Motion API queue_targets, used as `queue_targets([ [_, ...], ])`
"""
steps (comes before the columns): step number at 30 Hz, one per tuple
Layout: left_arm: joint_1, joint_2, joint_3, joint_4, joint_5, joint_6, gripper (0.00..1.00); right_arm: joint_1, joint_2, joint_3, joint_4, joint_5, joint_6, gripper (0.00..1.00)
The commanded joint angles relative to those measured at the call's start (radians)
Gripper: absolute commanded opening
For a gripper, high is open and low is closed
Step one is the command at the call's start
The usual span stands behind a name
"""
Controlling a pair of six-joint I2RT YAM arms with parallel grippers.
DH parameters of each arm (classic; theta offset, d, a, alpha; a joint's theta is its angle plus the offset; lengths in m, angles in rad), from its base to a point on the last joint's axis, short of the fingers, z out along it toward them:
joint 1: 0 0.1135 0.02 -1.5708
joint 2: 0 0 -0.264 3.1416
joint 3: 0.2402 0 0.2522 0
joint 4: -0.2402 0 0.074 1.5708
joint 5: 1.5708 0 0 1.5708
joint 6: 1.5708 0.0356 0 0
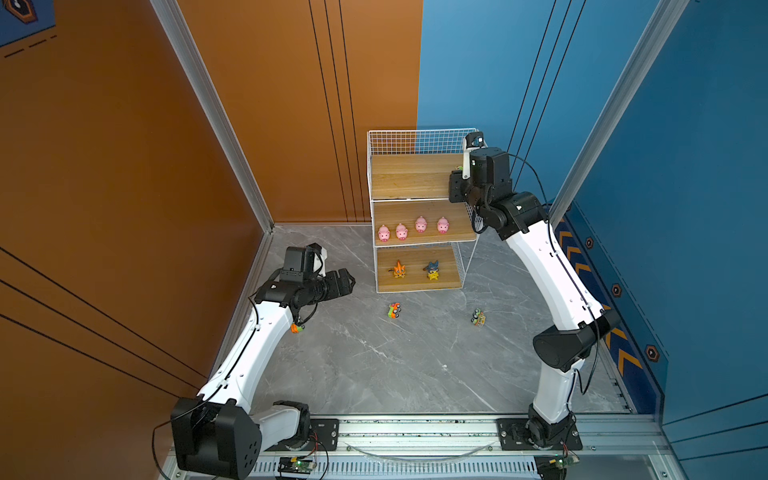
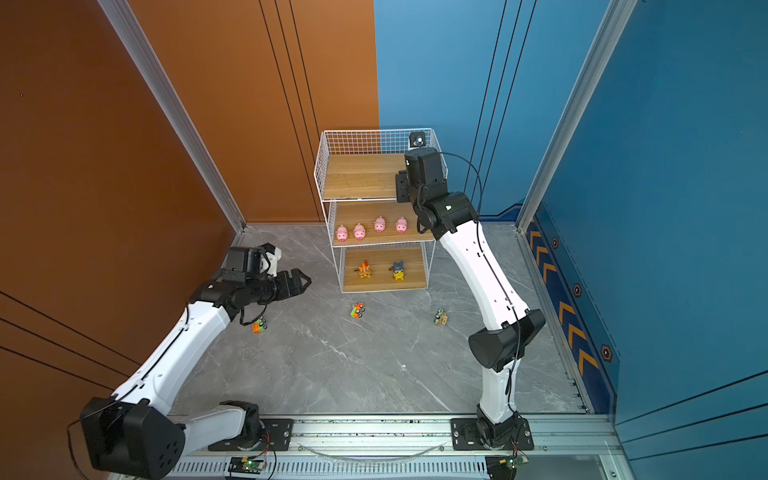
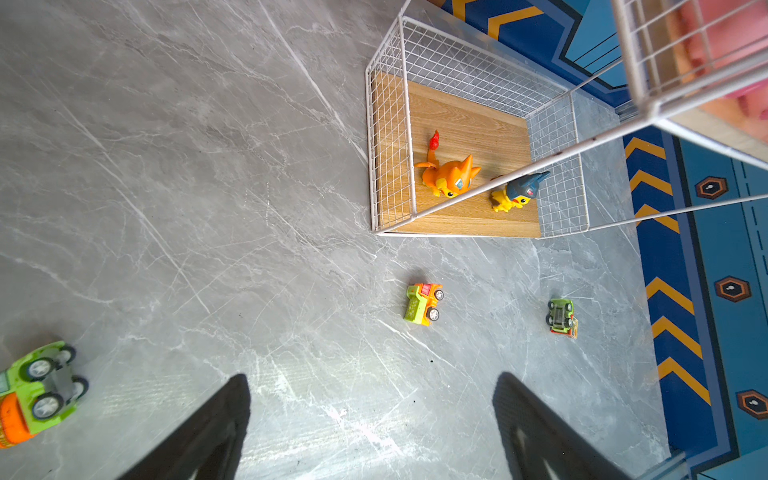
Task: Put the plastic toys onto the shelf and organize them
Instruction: 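Lower the pink car onto the top shelf and open the right gripper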
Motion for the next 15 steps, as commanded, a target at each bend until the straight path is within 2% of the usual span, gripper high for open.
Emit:
queue_targets([
  [1, -0.007, 0.004, -0.015, 0.005, -0.006, 0.014, 0.92, -0.008, 0.017, 0.038, -0.016, -0.001, 0.0, 0.46],
  [10, -0.008, 0.005, -0.015, 0.005, -0.01, 0.015, 0.93, 0.013, -0.005, 0.083, 0.008, -0.023, -0.028, 0.64],
  [15, -0.008, 0.004, -0.015, 0.005, -0.012, 0.015, 0.93, 0.052, -0.035, 0.08, 0.034, -0.018, -0.061, 0.69],
])
